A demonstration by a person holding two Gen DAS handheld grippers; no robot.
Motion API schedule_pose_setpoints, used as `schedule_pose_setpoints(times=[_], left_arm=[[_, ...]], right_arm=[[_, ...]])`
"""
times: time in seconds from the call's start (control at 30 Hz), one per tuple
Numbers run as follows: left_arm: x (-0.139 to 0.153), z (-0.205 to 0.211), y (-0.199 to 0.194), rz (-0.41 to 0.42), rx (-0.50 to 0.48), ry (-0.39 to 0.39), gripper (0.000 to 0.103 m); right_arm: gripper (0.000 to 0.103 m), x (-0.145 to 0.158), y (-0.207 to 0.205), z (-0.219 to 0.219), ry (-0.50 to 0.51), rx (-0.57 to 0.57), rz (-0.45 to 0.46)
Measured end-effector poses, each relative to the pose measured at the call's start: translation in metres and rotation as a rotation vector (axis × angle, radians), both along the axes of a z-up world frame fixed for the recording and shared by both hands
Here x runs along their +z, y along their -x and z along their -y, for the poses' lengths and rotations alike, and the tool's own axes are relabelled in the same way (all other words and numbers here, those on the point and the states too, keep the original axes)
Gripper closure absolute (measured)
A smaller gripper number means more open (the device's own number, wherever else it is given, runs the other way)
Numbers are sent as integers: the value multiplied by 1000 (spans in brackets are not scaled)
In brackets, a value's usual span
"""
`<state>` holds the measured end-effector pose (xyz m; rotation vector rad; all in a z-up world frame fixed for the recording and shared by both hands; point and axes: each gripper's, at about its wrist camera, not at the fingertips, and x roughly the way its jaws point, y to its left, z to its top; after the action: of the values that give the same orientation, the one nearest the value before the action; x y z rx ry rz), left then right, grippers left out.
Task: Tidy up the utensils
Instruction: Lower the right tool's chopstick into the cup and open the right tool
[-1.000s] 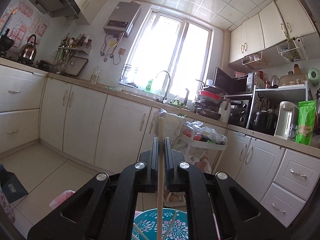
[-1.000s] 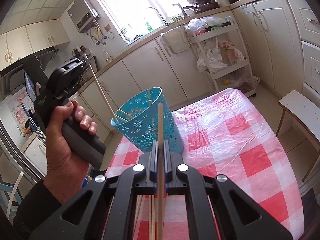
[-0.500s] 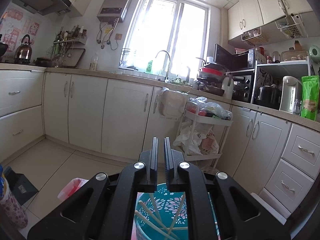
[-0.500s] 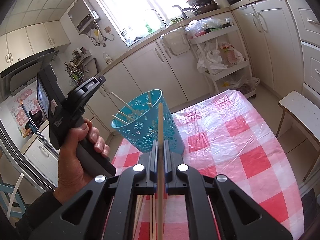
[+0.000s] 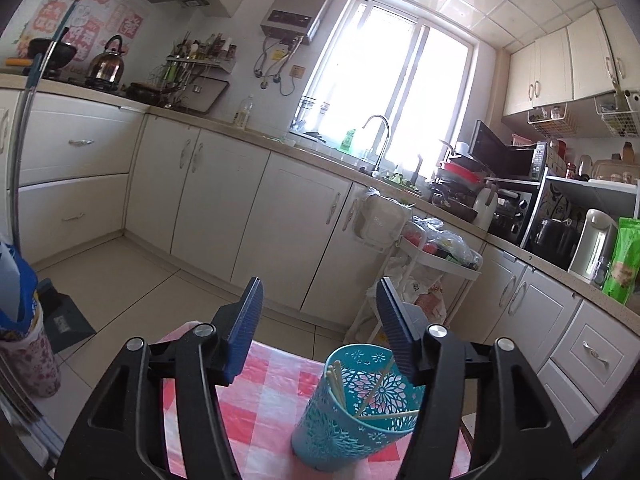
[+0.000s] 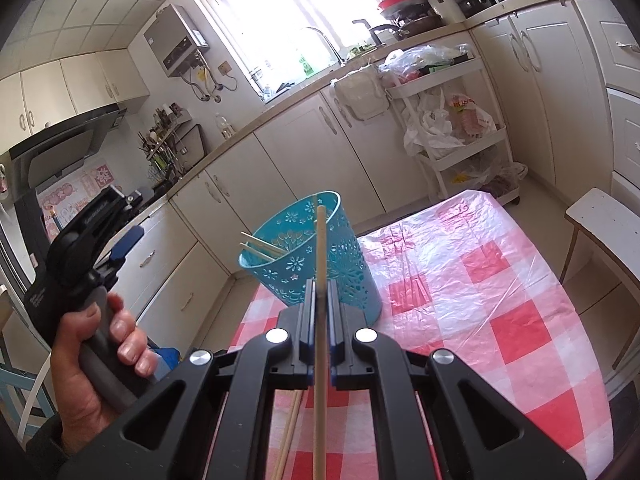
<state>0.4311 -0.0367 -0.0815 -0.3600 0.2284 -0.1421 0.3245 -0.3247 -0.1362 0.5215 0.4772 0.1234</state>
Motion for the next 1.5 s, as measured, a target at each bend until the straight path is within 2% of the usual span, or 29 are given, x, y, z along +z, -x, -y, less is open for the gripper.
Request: schedule_pose_setpoints(times=[0.1,0.27,0.43,0.57,0.87,1.2,1.5], left_arm=[[1,-8,13,-2,44,15,37],[13,-16,21,40,51,-9,31],[20,-30,20,49,59,-3,30],[22,-41,17,45,70,26,29],[24,-50,16,53,70,43,29],[23,-49,16,38,76,38,27],[23,-47,15,35,74,32,25]], right_arm=[[97,14,-4,-5,-4,4,39],[97,53,-26,-12,18,-4,150],[97,85,-69,-19,32,-33,236],[97,95,-108,-26,49,-62,278],[97,71,-170,-48,136,-101,205],[97,48,-177,-55,210,-131,146],[95,36,-175,-58,240,-82,77]])
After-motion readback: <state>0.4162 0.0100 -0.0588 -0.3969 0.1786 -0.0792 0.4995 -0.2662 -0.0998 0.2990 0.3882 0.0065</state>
